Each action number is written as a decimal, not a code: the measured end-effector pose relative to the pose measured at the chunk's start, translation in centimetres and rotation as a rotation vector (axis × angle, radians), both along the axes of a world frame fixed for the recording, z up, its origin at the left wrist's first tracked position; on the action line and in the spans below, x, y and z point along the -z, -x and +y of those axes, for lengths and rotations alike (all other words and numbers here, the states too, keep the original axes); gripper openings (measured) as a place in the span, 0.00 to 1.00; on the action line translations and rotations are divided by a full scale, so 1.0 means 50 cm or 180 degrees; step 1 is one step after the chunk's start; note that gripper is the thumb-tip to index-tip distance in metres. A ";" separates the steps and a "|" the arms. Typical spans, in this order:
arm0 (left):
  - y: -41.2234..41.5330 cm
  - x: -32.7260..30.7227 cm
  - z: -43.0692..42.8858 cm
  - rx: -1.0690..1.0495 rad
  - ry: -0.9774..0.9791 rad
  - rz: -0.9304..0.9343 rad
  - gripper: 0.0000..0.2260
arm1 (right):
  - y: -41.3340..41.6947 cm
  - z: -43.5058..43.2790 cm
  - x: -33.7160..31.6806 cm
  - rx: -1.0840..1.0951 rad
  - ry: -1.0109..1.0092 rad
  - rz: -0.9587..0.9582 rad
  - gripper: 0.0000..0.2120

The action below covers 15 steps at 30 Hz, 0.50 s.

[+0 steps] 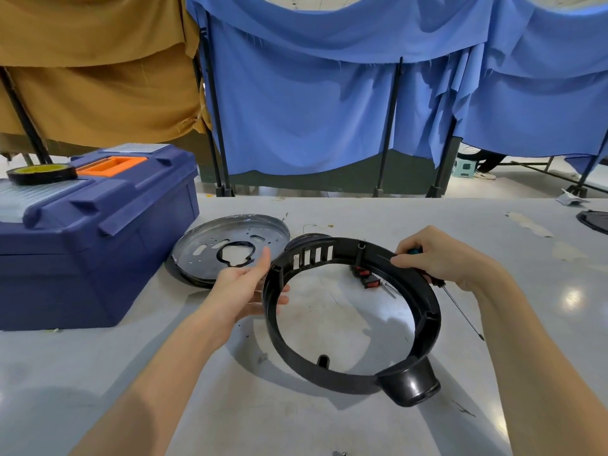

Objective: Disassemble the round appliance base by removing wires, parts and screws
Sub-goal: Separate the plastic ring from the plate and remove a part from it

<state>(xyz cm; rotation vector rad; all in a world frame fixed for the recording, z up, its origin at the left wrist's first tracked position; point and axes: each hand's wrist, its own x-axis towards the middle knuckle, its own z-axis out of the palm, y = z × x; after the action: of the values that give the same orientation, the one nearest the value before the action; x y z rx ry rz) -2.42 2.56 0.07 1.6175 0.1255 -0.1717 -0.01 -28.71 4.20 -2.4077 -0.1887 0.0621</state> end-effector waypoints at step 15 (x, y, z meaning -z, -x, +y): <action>-0.002 0.001 -0.012 -0.0618 -0.0012 -0.0133 0.07 | -0.005 0.037 0.008 0.0414 -0.0410 -0.0147 0.12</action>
<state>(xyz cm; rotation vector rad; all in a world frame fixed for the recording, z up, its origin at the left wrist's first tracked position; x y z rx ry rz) -2.31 1.97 0.03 1.6015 0.2496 0.0117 0.25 -26.85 3.80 -2.2884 -0.0551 -0.0635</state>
